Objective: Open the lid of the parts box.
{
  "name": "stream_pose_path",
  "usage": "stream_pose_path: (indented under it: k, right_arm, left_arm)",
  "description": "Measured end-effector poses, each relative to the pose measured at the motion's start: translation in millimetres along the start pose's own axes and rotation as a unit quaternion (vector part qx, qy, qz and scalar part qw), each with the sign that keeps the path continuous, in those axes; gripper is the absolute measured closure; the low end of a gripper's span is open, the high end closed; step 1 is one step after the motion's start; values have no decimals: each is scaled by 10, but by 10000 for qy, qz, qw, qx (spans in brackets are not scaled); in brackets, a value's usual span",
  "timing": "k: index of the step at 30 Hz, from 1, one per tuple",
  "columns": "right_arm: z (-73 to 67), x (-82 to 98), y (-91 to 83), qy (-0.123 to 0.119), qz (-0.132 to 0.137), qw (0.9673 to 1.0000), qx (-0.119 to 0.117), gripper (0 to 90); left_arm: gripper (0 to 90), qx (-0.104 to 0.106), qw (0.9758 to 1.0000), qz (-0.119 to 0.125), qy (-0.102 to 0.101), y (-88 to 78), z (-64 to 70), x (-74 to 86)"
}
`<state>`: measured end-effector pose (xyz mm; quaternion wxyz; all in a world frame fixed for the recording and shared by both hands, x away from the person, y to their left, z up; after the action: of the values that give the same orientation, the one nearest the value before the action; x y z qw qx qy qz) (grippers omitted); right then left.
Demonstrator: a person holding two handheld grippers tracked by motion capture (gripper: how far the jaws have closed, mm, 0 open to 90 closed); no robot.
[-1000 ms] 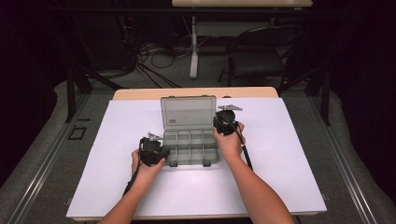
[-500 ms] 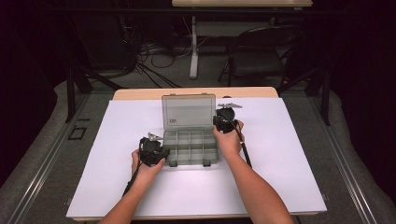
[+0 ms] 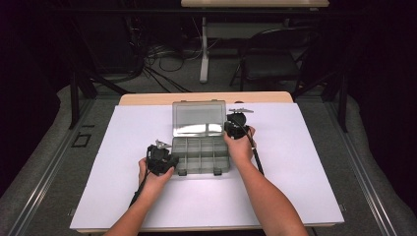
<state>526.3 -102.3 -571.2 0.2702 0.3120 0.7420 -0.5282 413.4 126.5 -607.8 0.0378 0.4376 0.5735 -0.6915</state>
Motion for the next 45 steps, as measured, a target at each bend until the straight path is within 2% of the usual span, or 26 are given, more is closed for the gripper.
stream_pose_path:
  k: [11,18,40,45]
  right_arm:
    - [29,39,90,179,-167,9997,16,894]
    - [37,49,109,178,-172,9997,31,894]
    - [47,86,142,52,-232,9997,90,889]
    - [32,63,121,-13,-105,9999,22,820]
  left_arm:
    - [685,3,10000,7,-8,1,0,0]
    - [685,2,10000,17,-9,1,1,0]
    - [685,-12,10000,41,-30,0,5,6]
    - [685,-17,10000,56,-37,0,6,7]
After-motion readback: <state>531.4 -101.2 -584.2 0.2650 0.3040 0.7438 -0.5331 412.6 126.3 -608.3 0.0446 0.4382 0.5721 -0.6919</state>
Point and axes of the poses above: each handheld gripper's, and its own axes: y roughly forward along the jaws, x roughly out of its underside, z roughly to its right, the point moved 7 cm from there along y, roughly forward along the jaws, and after that the axes turned 10 degrees about y, right-handed, at the moved point
